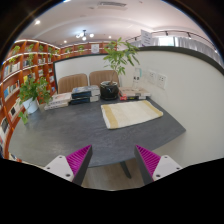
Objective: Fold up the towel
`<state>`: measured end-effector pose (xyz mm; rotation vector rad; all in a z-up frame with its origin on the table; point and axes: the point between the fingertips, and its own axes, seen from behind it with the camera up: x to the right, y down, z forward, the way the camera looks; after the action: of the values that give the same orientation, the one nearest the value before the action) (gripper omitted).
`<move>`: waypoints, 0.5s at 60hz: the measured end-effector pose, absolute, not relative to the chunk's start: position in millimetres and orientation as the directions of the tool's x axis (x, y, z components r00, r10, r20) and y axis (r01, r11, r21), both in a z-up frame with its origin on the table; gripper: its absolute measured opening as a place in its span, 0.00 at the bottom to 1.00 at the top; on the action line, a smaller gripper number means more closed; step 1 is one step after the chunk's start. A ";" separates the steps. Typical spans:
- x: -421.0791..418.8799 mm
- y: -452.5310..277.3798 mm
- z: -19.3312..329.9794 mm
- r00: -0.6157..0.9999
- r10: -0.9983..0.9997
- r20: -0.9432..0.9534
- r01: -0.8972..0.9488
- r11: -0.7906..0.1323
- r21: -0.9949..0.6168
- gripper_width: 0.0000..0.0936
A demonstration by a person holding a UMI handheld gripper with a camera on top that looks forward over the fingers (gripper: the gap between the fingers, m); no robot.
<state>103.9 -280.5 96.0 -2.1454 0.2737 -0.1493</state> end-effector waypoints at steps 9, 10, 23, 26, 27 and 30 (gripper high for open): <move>127.7 -200.5 72.1 0.983 -0.182 0.008 -0.097 -0.557 -0.825 0.92; 130.2 -191.0 70.1 0.985 -0.174 0.010 -0.091 -0.560 -0.824 0.92; 148.3 -68.1 41.0 0.998 -0.056 -0.002 -0.034 -0.586 -0.810 0.91; 151.3 -44.3 34.8 0.999 -0.036 0.002 -0.019 -0.584 -0.811 0.88; 151.8 -37.5 32.0 1.000 -0.028 0.005 -0.013 -0.585 -0.811 0.87; 150.6 -20.0 22.4 1.000 -0.005 0.003 -0.001 -0.593 -0.805 0.80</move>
<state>150.6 -20.0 22.4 -2.2054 0.0042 -0.0059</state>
